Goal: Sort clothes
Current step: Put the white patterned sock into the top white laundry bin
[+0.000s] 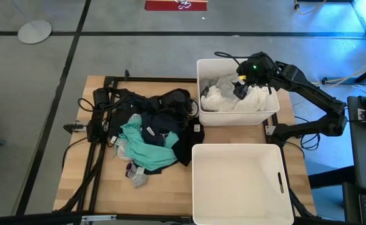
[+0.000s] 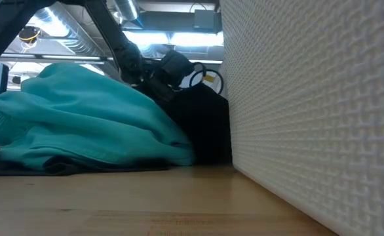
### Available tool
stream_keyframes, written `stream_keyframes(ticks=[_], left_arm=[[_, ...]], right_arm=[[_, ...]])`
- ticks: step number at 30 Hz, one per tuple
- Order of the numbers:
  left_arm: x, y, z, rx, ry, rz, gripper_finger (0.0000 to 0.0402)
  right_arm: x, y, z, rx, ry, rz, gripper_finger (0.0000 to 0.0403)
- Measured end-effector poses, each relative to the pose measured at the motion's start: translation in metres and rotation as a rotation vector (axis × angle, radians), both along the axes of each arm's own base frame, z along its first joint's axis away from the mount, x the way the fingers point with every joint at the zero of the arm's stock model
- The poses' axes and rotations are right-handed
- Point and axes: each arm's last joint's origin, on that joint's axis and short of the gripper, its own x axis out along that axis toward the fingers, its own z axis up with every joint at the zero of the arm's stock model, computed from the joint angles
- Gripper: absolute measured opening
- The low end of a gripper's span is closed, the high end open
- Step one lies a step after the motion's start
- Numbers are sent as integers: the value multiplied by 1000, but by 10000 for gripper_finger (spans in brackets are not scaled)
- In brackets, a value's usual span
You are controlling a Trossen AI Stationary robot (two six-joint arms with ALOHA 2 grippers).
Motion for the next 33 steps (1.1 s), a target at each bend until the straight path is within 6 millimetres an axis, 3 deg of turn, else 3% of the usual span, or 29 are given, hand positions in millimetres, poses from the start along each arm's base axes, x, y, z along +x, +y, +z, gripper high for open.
stream_keyframes(ticks=[5, 16, 25, 33], left_arm=[[-7, -3, 21, 24, 23, 4, 10], [-44, -34, 114, 118, 22, 37, 24], [-73, -65, 176, 162, -156, 8, 27], [-73, -84, 190, 159, -252, -39, 23]], right_arm=[[0, 0, 0, 4, -3, 7, 293], [13, 4, 9, -36, -132, 74, 293], [58, 35, 24, -64, -398, 367, 293], [114, 74, 1, -34, -395, 638, 293]])
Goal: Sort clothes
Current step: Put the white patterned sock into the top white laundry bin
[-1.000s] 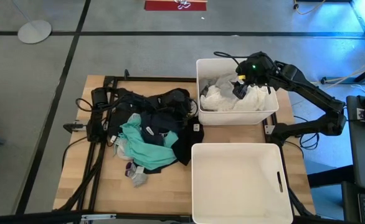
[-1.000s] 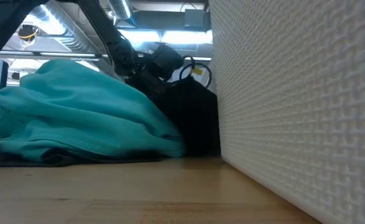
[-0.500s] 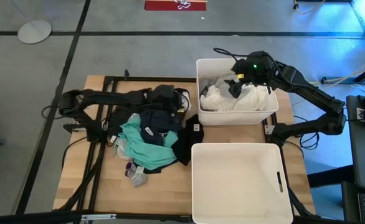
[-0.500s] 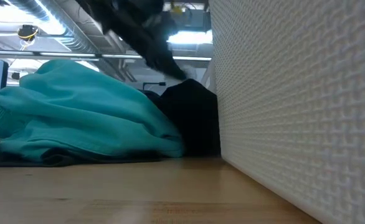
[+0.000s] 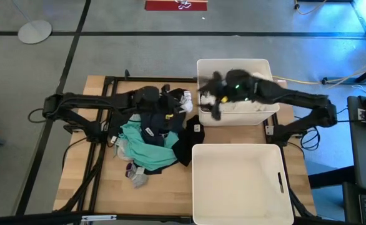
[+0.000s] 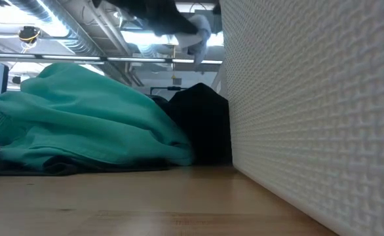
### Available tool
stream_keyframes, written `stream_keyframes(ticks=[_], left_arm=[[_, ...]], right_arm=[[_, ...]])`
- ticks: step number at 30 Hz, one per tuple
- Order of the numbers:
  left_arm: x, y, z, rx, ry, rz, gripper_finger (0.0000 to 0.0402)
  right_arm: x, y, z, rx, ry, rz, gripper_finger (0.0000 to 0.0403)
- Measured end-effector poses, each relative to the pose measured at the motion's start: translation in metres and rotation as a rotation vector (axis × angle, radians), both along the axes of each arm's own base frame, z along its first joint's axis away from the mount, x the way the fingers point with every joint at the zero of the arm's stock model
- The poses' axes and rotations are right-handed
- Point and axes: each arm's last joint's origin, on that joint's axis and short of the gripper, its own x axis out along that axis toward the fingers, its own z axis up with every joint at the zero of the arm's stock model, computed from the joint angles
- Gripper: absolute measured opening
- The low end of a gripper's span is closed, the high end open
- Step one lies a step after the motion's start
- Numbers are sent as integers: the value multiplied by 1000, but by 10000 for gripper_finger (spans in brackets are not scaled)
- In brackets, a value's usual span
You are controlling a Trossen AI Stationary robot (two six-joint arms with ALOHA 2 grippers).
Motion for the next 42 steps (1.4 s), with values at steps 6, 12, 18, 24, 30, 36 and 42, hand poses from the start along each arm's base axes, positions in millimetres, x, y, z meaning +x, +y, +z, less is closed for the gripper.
stream_keyframes(ticks=[6, 12, 18, 24, 30, 36, 42], left_arm=[[1, -7, 1, -12, -15, -16, 28], [2, -9, 2, -12, -21, -23, 25], [2, -8, 3, -12, -32, -22, 34], [2, -8, 2, -17, -30, -19, 35], [2, -8, 2, -20, -28, -16, 35], [2, -5, 3, -52, -45, 4, 72], [-3, -1, 3, -64, -19, 23, 153]], right_arm=[[27, 17, -23, -19, 68, 51, 293], [35, 23, -32, -38, 92, 50, 281], [35, 22, -31, -66, 93, 11, 193], [36, 22, -33, -90, 104, 19, 75], [36, 21, -33, -128, 109, 15, 16], [36, 20, -33, -151, 114, -25, 36], [25, 19, -23, -187, 101, -52, 13]])
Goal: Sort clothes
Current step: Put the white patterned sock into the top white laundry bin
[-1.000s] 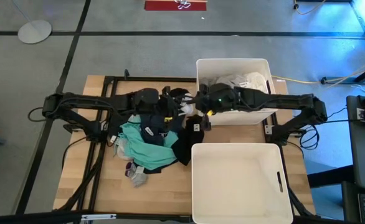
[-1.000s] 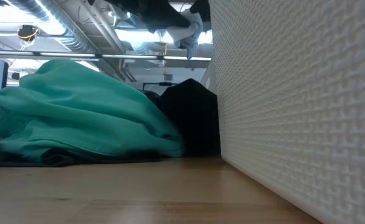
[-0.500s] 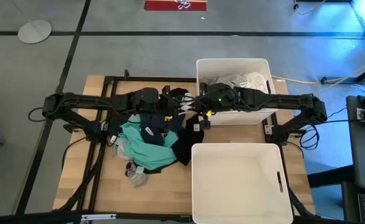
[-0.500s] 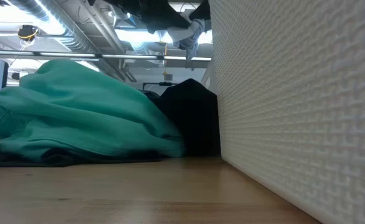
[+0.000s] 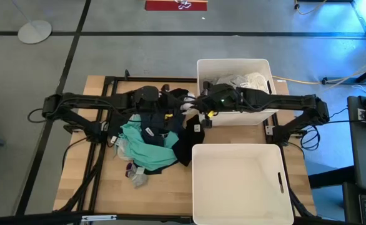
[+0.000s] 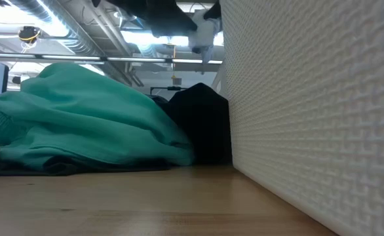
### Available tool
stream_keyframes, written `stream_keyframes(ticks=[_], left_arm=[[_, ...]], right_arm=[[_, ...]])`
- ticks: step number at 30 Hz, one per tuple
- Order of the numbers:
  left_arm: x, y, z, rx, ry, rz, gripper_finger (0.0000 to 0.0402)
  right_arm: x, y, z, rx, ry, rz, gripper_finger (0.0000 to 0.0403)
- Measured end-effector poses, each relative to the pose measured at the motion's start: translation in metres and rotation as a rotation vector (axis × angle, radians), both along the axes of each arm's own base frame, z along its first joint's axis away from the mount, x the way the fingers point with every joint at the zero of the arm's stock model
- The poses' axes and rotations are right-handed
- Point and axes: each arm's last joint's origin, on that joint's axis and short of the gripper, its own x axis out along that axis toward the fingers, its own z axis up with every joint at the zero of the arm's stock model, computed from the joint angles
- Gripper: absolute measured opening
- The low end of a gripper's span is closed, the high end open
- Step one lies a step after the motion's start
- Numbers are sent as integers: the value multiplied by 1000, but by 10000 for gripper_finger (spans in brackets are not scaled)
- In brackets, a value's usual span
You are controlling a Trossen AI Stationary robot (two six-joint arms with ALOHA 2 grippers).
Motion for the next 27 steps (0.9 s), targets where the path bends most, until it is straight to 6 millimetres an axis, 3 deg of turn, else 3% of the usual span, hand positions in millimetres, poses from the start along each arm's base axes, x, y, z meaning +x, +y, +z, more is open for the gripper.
stream_keyframes(ticks=[5, 11, 16, 21, 27], left_arm=[[-11, 2, 2, -9, 53, 11, 187], [-20, 0, -8, -55, 183, 27, 190], [-24, -1, -20, -98, 242, 46, 190], [-26, -1, -32, -138, 260, 66, 190], [-28, -2, -40, -171, 267, 85, 189]], right_arm=[[-25, -3, 16, -106, 8, -154, 27], [-65, -8, 33, -255, 68, -397, 24], [-92, -18, 35, -297, 152, -550, 30], [-105, -41, 27, -201, 223, -691, 55], [-103, -63, 14, -103, 292, -751, 106]])
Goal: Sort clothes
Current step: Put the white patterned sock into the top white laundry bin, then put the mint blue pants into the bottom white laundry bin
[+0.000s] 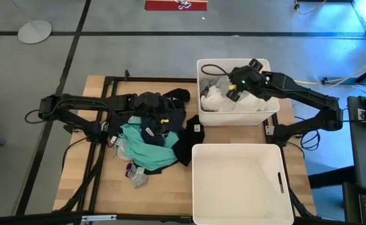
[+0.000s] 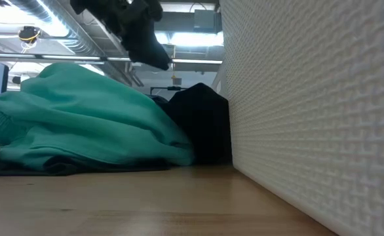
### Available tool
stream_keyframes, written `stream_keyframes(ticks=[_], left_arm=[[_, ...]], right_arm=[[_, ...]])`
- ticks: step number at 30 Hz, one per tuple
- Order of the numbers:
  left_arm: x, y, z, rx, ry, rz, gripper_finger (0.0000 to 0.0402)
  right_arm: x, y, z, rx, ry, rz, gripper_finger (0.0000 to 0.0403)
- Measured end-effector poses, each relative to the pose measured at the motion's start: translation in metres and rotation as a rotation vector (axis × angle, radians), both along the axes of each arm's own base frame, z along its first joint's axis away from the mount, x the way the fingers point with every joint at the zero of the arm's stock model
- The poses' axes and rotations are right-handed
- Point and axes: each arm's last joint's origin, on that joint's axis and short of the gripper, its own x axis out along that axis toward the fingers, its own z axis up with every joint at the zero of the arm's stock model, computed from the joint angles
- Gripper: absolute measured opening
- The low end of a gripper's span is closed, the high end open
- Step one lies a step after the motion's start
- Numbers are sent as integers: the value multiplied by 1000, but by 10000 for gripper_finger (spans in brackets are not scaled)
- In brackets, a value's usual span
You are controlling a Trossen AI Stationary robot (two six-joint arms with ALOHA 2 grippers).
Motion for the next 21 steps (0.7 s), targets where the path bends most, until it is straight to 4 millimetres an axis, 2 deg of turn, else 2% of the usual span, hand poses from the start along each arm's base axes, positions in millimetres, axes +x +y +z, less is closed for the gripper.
stream_keyframes(ticks=[7, 10, 14, 21], left_arm=[[0, -1, 0, -8, 3, 1, 191], [-1, -1, -1, -10, 10, 2, 191], [-2, -2, -3, -13, 31, 3, 191], [-3, -2, -4, -26, 46, 12, 191]], right_arm=[[10, -9, -14, 36, 78, -23, 239], [8, -8, -16, 64, 95, -16, 280], [1, -5, -12, 88, 71, -21, 303], [-8, 3, -2, 178, -41, 80, 301]])
